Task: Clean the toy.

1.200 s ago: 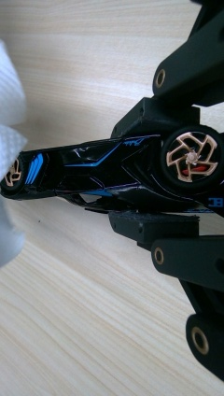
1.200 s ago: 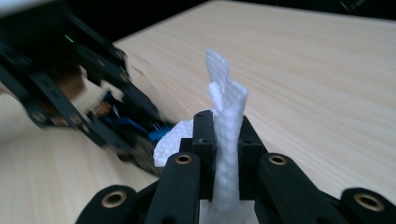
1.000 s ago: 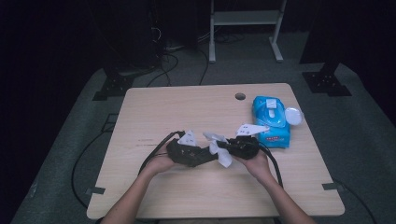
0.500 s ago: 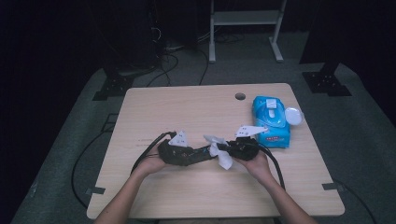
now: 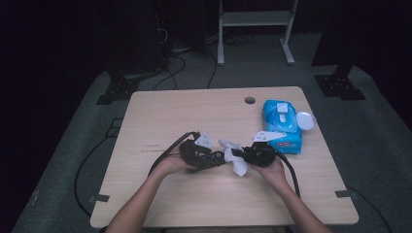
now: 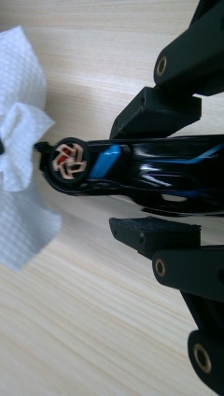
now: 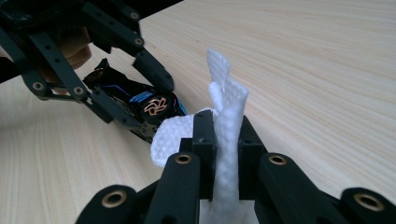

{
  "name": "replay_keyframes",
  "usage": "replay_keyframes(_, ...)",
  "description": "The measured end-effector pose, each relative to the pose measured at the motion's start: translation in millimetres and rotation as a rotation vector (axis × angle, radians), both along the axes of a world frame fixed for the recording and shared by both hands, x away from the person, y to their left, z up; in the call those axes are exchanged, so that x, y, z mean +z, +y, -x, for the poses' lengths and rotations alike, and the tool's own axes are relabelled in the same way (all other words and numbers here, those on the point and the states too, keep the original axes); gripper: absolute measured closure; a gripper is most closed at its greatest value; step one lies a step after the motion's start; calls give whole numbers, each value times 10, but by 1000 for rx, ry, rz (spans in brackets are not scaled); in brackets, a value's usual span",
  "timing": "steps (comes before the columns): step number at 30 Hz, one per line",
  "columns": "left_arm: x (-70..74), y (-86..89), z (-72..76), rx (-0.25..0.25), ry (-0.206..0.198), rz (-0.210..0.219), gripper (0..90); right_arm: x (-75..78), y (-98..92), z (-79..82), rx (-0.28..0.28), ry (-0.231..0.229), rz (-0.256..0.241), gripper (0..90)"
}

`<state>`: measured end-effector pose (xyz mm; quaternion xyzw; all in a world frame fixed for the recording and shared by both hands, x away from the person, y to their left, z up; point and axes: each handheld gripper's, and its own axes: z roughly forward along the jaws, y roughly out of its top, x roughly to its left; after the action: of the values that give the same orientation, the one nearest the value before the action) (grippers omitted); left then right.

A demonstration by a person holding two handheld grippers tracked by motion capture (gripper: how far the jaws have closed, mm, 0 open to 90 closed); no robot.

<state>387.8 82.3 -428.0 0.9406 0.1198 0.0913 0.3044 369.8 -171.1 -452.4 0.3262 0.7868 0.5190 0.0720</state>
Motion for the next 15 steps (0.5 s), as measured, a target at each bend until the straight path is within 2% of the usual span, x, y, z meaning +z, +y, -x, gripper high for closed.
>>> replay_keyframes(3, -19, -112, -14, -1, -10, -64, 504, -11, 8, 2, 3, 5, 2, 816)
replay_keyframes(5, -21, -175, -11, 10, -34, -100, 495, -15, 12, 0, 2, 8, -1, 816)
replay_keyframes(6, -24, -200, -18, 10, -23, -107, 495, -17, 11, -3, 1, 8, -6, 816)
replay_keyframes(7, -27, -222, -20, -2, -13, -114, 509, -17, 10, -6, 0, 10, -12, 816)
replay_keyframes(8, -34, -245, -11, -13, -20, -129, 568, -16, 8, -9, -1, 12, -16, 816)
replay_keyframes(9, -35, -263, -5, -20, -26, -141, 590, -16, 5, -10, -1, 13, -16, 816)
replay_keyframes(11, -11, -263, -3, -20, -27, -112, 622, -15, -4, -12, 1, 12, -16, 816)
replay_keyframes(13, 4, -243, 2, -16, -50, -99, 627, -6, -19, -10, -1, 11, -26, 816)
replay_keyframes(15, 38, -193, 24, -11, -65, -65, 629, 15, -45, -11, -4, 8, -45, 815)
